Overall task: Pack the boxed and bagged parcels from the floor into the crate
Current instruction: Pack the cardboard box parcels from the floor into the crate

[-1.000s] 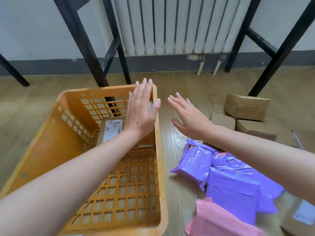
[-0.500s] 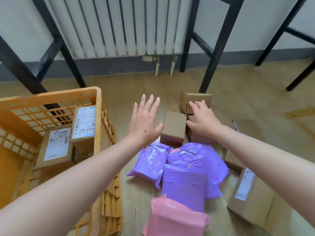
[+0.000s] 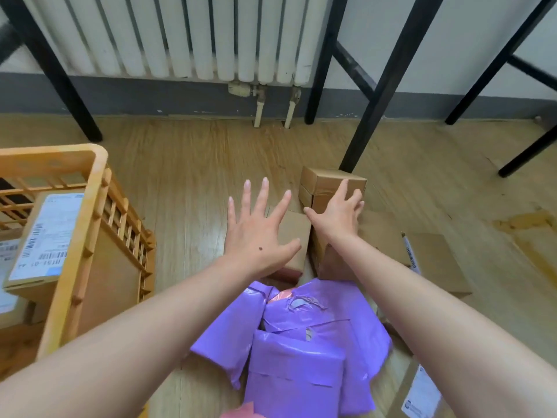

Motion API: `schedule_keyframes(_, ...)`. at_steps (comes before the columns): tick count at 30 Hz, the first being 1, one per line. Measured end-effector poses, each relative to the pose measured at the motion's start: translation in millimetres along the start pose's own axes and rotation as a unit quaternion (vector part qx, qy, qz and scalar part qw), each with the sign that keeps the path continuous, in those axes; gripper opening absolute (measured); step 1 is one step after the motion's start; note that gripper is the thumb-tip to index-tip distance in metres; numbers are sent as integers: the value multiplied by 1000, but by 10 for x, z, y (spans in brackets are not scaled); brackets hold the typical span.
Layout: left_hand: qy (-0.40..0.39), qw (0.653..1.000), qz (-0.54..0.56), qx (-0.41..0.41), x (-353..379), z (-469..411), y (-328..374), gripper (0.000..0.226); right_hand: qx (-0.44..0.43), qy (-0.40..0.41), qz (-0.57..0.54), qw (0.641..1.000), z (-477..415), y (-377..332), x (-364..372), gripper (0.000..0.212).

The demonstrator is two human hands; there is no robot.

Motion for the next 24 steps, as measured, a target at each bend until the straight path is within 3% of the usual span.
schedule_keyframes(11,26,1000,4,-7,276,-353,-231,83,53,66,-11,996,-480,23,154,129)
schedule_keyframes(20,33,999,10,-13,210,-314,-388,87,89,81,-31,992,-618,34,127,118)
schedule_keyframes(24,33,999,3,-16,148,-254,-396,88,84,50,-28,995,-581,3,174,123)
Point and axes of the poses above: each hand's wrist, its own z-axis away from the middle knuckle, its own x-axis out of the palm, y = z × x, the point moved 5 cm from there along -z, towards the middle knuckle, and after that the axes turned 6 degrees about z, right-handed, at the moved point
